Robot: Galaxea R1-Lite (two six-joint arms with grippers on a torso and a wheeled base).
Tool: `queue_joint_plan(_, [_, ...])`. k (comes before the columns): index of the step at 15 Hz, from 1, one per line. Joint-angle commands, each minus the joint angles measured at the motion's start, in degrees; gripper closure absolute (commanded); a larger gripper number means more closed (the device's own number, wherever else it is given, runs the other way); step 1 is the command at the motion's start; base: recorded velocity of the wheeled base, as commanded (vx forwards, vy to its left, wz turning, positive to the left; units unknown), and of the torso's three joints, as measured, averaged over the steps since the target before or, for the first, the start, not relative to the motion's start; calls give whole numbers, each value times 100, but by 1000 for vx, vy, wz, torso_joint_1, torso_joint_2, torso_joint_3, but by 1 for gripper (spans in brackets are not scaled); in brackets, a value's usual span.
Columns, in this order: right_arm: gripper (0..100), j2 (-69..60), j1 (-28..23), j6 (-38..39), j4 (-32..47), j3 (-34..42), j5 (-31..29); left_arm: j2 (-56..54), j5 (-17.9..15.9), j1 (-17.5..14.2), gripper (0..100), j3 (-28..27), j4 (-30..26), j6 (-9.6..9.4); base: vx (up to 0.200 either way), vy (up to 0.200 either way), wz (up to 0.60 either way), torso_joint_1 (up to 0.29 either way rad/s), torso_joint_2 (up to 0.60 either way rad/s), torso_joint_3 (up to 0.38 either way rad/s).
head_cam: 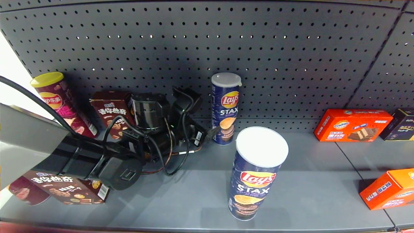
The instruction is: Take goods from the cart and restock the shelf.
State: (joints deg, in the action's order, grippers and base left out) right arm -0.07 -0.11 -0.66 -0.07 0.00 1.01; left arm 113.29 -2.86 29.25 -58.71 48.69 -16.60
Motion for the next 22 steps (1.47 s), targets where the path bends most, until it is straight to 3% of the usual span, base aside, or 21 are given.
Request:
queue_joint_plan(1, [0,7,2,-4,-1,0,4,62,5,-24,0,-53,18,-1,0,0,0,0,0,0])
queue_joint_plan(16, [0,7,2,-4,-1,0,4,-281,-30,-138,0,281,27,-10,0,0,0,0,0,0])
queue_joint_plan(22, [0,7,2,-4,-1,0,4,-1300,-39,2,0,861,-61,-10,0,0,0,0,0,0])
